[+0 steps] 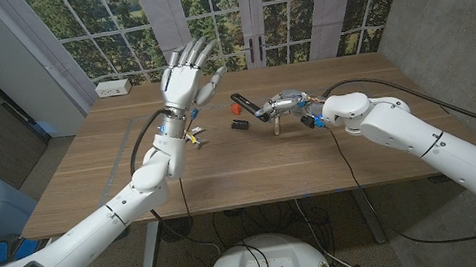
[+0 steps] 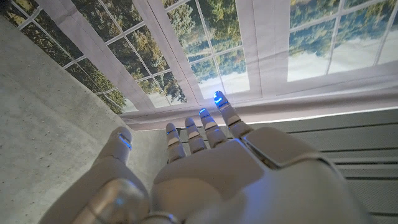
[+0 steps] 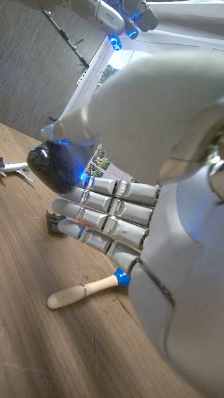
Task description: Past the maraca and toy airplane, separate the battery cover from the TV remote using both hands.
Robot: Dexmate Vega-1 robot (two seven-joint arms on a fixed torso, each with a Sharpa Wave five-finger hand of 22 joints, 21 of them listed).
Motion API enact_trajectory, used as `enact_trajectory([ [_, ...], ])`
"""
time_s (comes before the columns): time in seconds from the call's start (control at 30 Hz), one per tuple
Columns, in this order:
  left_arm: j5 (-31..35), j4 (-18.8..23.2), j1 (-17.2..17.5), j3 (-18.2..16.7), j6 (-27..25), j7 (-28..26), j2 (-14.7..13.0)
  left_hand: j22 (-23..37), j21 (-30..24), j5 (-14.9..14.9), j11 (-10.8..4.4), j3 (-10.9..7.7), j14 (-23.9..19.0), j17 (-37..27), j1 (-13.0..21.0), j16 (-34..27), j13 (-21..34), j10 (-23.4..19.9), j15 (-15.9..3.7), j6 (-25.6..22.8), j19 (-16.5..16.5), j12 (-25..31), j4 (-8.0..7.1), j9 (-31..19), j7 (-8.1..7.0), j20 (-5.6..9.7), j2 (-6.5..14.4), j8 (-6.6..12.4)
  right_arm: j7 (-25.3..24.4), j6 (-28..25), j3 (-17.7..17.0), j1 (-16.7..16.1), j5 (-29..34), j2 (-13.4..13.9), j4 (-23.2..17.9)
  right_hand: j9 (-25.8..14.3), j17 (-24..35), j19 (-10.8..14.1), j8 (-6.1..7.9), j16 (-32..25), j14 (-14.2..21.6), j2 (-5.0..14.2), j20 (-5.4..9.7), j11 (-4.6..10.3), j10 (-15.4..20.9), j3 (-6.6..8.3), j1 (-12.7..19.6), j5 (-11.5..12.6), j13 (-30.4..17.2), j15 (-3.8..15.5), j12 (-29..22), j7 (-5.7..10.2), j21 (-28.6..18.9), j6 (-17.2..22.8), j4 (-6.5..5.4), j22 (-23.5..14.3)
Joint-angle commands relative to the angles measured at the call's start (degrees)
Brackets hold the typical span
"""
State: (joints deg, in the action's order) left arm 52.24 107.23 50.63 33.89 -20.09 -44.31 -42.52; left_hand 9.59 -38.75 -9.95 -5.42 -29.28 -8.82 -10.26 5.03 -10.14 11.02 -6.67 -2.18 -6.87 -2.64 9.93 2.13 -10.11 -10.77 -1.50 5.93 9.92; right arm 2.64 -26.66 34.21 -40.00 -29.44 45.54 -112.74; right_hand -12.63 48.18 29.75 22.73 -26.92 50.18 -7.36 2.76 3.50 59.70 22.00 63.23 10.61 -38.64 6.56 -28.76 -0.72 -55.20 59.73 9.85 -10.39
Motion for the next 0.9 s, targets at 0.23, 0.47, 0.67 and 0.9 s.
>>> enact_trajectory([
  [0.23, -26.71, 6.11, 4.32, -10.12, 10.61, 16.86, -2.80, 0.13, 3.05, -0.35, -0.14, -0.06, 5.04, 0.09, -3.26, 0.37, -0.66, 4.66, -1.88, 4.13, 3.02, 0.06, -1.20, 0.09, -0.18, -0.42, 0.29, -0.31, -3.94, -1.81, 0.65, -0.47, 4.79, -0.14, -1.38, -0.15, 0.46, -0.45, 0.01, 0.37, 0.52, 12.21, 1.54, 2.90, 3.23, 0.68, 12.21, 0.38, -0.39, 6.70, 0.48, 0.25, -0.73, 0.62, -0.19, -0.09],
  [0.47, -35.81, 4.28, 3.53, -12.27, 17.76, 23.98, -4.79, 0.18, 4.80, -0.54, 0.43, 0.14, 7.43, 0.10, -4.43, 0.34, -0.80, 6.78, -1.24, 5.65, 4.83, 0.12, -1.95, 0.16, -0.27, -0.80, -0.02, -0.23, -7.49, -3.27, 0.87, -1.20, 8.19, 0.03, -2.48, -0.16, 0.71, -0.49, -0.10, 0.58, 0.54, 12.22, 1.59, 2.95, 3.41, 0.72, 12.20, 0.37, -0.25, 6.69, 0.69, 0.42, -1.03, 0.51, -0.19, -0.07],
  [0.67, -41.31, 3.20, 3.82, -13.81, 20.50, 26.91, -4.83, 0.20, 5.71, -0.61, 0.58, 0.26, 8.59, 0.12, -4.68, 0.34, -0.83, 7.63, -0.92, 6.05, 5.88, 0.20, -2.21, 0.19, -0.33, -1.09, -0.30, -0.09, -10.74, -4.43, 0.68, -2.48, 10.90, 0.12, -3.29, -0.17, 0.92, -0.57, -0.19, 0.75, 0.54, 12.15, 1.73, 3.14, 3.44, 0.78, 12.36, 0.37, -0.20, 6.83, 0.87, 0.48, -1.24, 0.42, -0.07, -0.06],
  [0.9, -45.49, 1.80, 3.75, -14.83, 23.58, 29.64, -5.29, 0.20, 6.09, -0.65, 0.72, 0.31, 9.02, 0.15, -4.67, 0.27, -0.86, 7.95, -0.93, 6.06, 6.03, 0.28, -2.22, 0.22, -0.32, -0.98, -0.54, 0.02, -14.15, -5.32, 0.25, -4.03, 13.37, -0.19, -3.22, -0.17, 1.12, -0.72, -0.17, 0.89, 0.67, 12.15, 1.84, 3.24, 3.28, 0.78, 12.29, 0.34, -0.43, 6.76, 0.97, 0.42, -1.45, 0.65, -0.15, -0.05],
])
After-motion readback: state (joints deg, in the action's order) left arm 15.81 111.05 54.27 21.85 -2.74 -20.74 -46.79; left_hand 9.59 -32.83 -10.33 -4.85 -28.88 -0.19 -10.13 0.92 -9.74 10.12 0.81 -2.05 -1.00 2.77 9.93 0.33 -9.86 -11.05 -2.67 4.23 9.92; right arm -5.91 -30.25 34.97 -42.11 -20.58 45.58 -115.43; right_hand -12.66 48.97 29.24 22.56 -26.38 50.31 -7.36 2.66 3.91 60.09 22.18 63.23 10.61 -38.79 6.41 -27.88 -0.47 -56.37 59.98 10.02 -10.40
